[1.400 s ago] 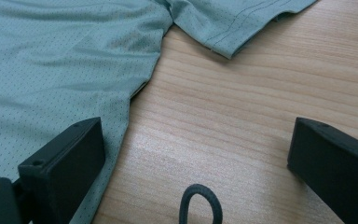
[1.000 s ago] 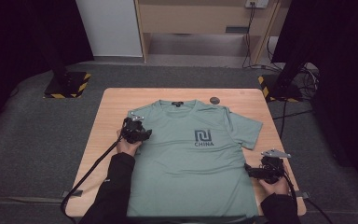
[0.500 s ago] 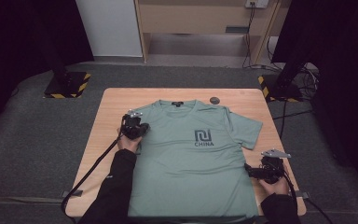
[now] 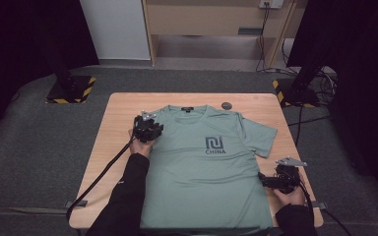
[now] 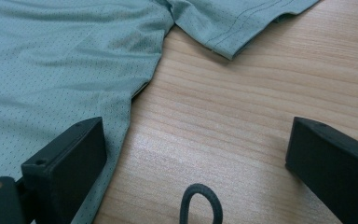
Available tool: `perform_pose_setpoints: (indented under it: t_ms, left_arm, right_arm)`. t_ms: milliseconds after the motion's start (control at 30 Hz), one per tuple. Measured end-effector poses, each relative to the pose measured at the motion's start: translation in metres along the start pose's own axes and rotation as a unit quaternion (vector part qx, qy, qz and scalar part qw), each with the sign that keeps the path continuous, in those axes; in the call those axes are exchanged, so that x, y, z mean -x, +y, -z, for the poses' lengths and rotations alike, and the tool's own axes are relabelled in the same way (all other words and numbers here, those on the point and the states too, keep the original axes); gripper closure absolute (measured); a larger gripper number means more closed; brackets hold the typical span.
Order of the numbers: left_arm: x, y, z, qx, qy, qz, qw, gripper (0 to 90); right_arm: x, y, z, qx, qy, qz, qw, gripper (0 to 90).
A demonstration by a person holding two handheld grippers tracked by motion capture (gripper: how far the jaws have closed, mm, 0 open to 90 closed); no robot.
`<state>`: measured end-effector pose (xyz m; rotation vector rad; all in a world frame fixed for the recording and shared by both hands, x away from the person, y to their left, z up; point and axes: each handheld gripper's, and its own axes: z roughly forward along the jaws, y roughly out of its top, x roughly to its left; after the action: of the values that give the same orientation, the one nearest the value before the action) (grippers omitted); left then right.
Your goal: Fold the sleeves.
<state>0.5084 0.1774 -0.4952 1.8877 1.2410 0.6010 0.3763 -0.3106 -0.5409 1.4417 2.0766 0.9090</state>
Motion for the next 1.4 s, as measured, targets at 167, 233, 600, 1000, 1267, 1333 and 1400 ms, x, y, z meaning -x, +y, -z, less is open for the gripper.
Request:
perform_pose_setpoints:
  t_ms: [167,233,600,1000,1267,1333,1400]
  left_arm:
    - [-0.014,-0.004,0.002,-0.024,0.030,0.019,0.9991,57.1]
    - [-0.020,-0.006,0.001,-0.031,0.028,0.028,0.9987,53.4]
    - [-0.021,-0.014,-0.014,-0.057,-0.003,0.044,0.9974,58.3]
    - [-0.001,-0.007,-0.012,-0.037,-0.060,0.040,0.9967,79.5]
    - [0.001,-0.006,0.003,-0.030,-0.054,0.013,0.9980,59.1]
    - [0.000,-0.006,0.012,-0.021,-0.045,0.006,0.9987,53.8]
    - [-0.002,-0.007,0.019,-0.021,-0.038,0.003,0.9990,52.1]
  right_arm:
    - [0.000,0.000,0.000,0.000,0.000,0.000,1.0000,4.9]
    - [0.000,0.000,0.000,0.000,0.000,0.000,1.0000,4.9]
    - [0.000,0.000,0.000,0.000,0.000,0.000,1.0000,4.9]
    - [0.000,0.000,0.000,0.000,0.000,0.000,1.0000,4.9]
    - [0.000,0.000,0.000,0.000,0.000,0.000,1.0000,4.9]
    - [0.000,0.000,0.000,0.000,0.000,0.000,1.0000,4.9]
    - [0.000,0.000,0.000,0.000,0.000,0.000,1.0000,4.9]
